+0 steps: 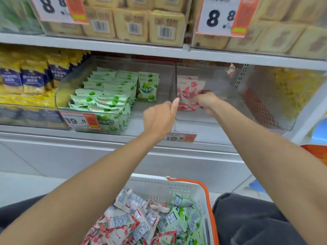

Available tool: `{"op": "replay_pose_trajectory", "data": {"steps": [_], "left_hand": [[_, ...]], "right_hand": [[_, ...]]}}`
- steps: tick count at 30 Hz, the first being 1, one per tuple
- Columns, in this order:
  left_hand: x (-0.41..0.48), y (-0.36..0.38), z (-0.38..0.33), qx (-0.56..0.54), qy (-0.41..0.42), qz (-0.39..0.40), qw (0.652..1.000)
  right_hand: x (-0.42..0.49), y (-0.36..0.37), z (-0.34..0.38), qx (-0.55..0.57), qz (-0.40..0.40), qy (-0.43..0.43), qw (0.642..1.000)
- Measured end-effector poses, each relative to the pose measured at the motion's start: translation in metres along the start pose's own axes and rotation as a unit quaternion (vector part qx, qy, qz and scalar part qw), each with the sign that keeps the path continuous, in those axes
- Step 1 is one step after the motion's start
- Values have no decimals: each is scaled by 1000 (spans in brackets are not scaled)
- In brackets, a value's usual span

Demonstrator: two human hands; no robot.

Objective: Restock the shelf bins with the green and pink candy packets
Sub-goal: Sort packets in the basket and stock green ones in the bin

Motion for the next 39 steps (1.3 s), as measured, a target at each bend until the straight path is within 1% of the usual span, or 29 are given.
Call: {"op": "replay_pose_trajectory", "data": {"steps": [2,5,7,9,10,13,17,22,24,26,27,28,30,31,33,35,37,38,39], "left_hand": [[0,2,-1,15,4,-5,1000],[1,5,-3,18,8,-2,1000],[0,4,-4,21,9,-12,1000],[0,3,-4,21,7,-21,1000],[-1,3,-4,22,7,-25,999],[-1,3,-4,24,7,-28,999],[-1,2,-5,25,13,-21,999],[0,1,-4,19,16,4,1000],[0,0,-2,-18,9,14,1000],[-2,-4,2,-104,-13,3,994],[-4,-7,4,-156,-18,-14,987],[-9,-12,5,-200,-11,-36,979],[-24,-20,7,-253,14,-68,965],[-33,-24,9,-266,21,-72,961],[-51,-24,14,-284,15,-49,957],[-72,-14,24,-308,-18,17,951],[-93,6,41,-311,-59,95,944],[-104,19,53,-292,-73,137,944],[-114,31,67,-259,-78,182,945]], "right_hand": [[14,7,-8,-57,5,25,998],[31,2,-21,-152,-14,49,987],[33,5,-23,-195,0,53,979],[36,12,-22,-270,19,28,962],[39,15,-22,-296,12,8,955],[32,19,-17,-324,12,-31,945],[19,26,-14,-307,55,-45,949],[12,23,-14,-324,50,-25,944],[8,12,-11,-318,28,-3,948],[-3,-2,-7,-273,-2,11,962],[-13,-8,-1,-255,-28,-2,967],[-24,-14,6,-246,-57,-35,967],[-53,-17,19,-233,-97,-140,957],[-73,-14,23,-221,-99,-189,952],[-109,-1,20,-213,-78,-267,937],[-142,18,4,-226,-39,-307,924],[-165,42,-25,-257,25,-283,924],[-172,54,-43,-283,70,-254,922],[-179,68,-61,-323,130,-224,910]]}}
Point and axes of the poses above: each hand's wrist, its own x-axis towards the middle knuckle, its own y-axis out of the palm, z = x × y, the point moved 7 cm from there along x, towards the middle knuckle, and after that the axes turned 8 degrees about x, right-handed, at the moved point
